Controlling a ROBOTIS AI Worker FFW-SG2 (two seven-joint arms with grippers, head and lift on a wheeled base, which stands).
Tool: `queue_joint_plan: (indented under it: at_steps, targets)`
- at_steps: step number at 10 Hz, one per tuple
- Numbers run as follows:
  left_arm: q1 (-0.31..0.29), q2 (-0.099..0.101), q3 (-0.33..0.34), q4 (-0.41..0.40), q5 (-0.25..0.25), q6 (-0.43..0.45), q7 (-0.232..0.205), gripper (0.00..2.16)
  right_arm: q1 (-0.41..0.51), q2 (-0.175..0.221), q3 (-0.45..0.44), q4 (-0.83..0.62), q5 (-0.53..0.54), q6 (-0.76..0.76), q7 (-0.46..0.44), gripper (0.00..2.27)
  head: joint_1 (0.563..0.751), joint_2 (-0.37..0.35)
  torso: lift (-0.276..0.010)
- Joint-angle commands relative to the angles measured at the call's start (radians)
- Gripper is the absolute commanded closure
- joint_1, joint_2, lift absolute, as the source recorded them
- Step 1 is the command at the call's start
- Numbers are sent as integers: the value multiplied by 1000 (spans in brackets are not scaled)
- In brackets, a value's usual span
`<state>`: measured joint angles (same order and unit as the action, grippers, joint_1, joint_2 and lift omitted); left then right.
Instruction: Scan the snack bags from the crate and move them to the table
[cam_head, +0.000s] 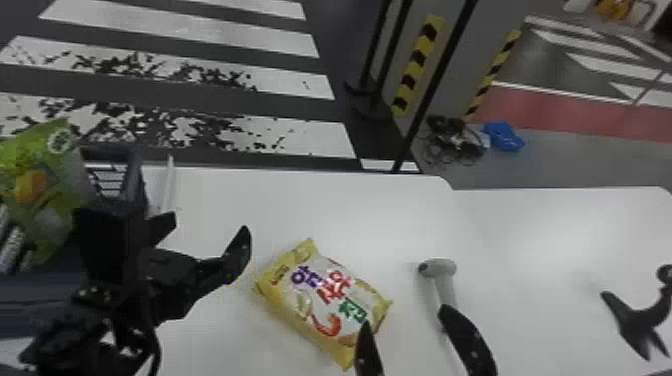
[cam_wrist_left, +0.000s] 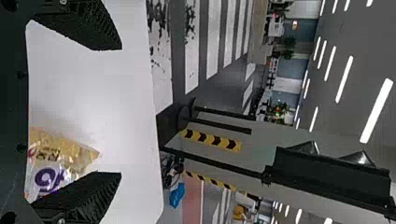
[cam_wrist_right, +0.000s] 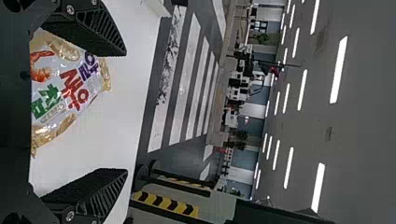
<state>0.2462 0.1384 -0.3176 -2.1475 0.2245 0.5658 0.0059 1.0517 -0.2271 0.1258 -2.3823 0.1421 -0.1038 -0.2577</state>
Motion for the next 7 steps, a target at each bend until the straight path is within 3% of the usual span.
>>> queue_joint_plan:
  at_steps: [1,4,7]
  targets:
    - [48,56,86,-58,15,-5,8,33,-9,-3,0,3,-4,5,0,107,695,-239,-95]
    - [150,113,232,-147,55,-69,45,33,-24,-9,9,18,-9,5,0,107,695,-108,-95]
    - [288,121,333,-163,55,-263,48,33,-36,-11,25,25,-9,11,2,107,695,-4,-95]
